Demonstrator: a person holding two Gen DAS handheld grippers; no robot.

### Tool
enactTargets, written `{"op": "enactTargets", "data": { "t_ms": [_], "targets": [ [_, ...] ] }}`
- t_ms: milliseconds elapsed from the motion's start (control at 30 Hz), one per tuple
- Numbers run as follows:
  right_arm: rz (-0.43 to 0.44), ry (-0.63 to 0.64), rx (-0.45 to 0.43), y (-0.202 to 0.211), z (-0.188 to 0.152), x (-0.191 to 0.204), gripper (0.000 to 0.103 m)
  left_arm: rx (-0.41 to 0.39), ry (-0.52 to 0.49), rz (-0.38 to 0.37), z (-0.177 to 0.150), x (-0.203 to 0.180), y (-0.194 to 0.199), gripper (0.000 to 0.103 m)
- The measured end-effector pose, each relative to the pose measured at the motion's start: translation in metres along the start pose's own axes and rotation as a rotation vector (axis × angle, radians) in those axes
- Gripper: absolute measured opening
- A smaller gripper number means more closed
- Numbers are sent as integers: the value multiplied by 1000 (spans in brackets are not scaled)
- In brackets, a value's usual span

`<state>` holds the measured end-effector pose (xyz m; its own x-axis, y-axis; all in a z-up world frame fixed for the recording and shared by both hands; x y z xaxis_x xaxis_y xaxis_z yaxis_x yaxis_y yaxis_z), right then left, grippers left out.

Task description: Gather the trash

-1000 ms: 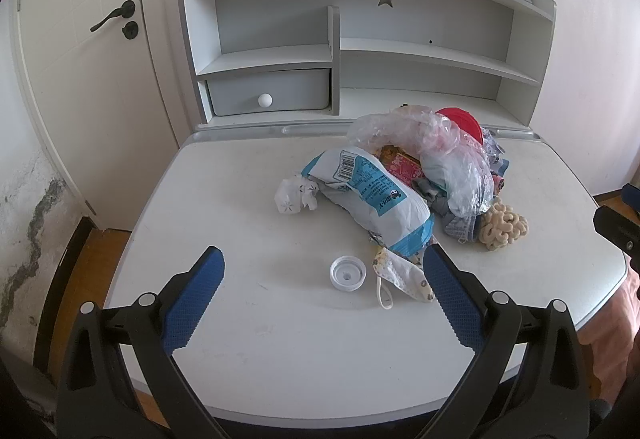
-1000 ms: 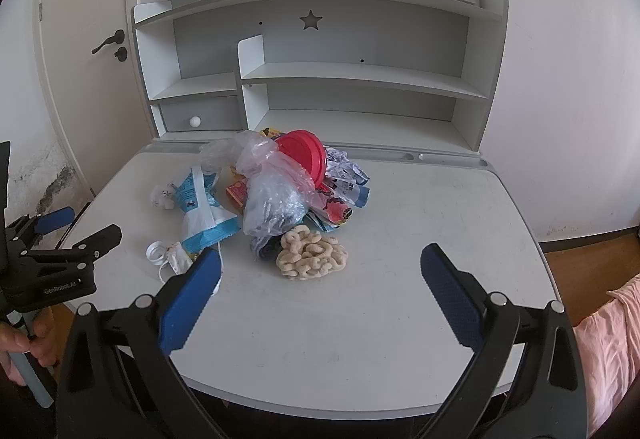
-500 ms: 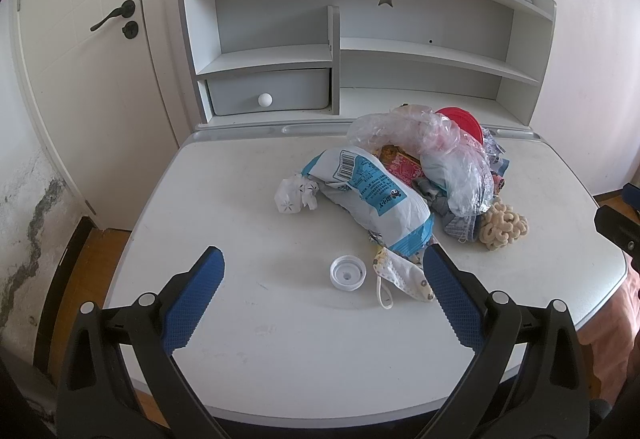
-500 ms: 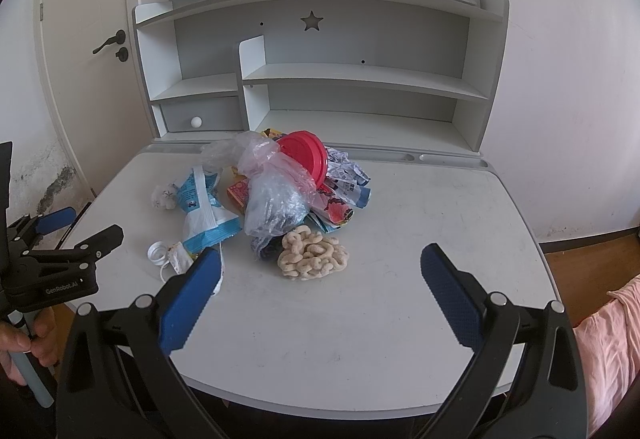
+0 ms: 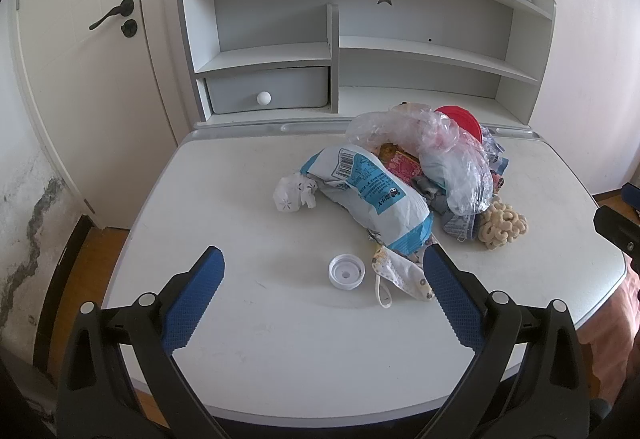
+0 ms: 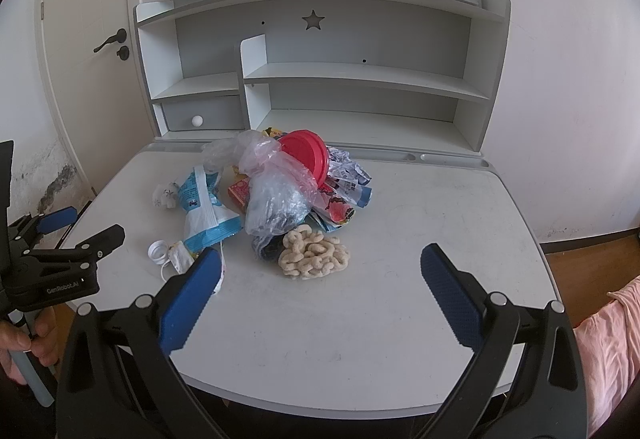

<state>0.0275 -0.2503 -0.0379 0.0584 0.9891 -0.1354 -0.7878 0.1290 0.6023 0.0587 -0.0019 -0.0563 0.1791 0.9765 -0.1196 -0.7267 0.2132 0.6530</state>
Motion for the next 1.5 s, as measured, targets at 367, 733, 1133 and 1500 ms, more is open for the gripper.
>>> {"op": "enactTargets", "data": {
  "t_ms": [367,733,1133,1500],
  "targets": [
    [-1,0,-1,1,0,0,97,1,0,1,1,0,-2,97],
    [-1,1,-1,1,0,1,97,3,2,1,1,0,-2,97],
    [-1,0,-1,3,1,0,97,4,0,0,0,-1,-2,97],
    [8,3,11,-1,2,0,97,12,9,4,0,7,-6,97]
  ]
}}
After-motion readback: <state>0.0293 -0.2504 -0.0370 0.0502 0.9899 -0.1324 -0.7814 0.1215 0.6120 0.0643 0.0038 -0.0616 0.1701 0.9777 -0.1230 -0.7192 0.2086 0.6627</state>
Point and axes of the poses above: each gripper's, at about its wrist camera, not at the fingertips, and y roughly against the way its jaws point, x to its left, z to its top, the point moved 8 cm from there along -y, roughly the way its jaws point, and after that the axes turned 12 degrees about -z, right-handed, at the moved point
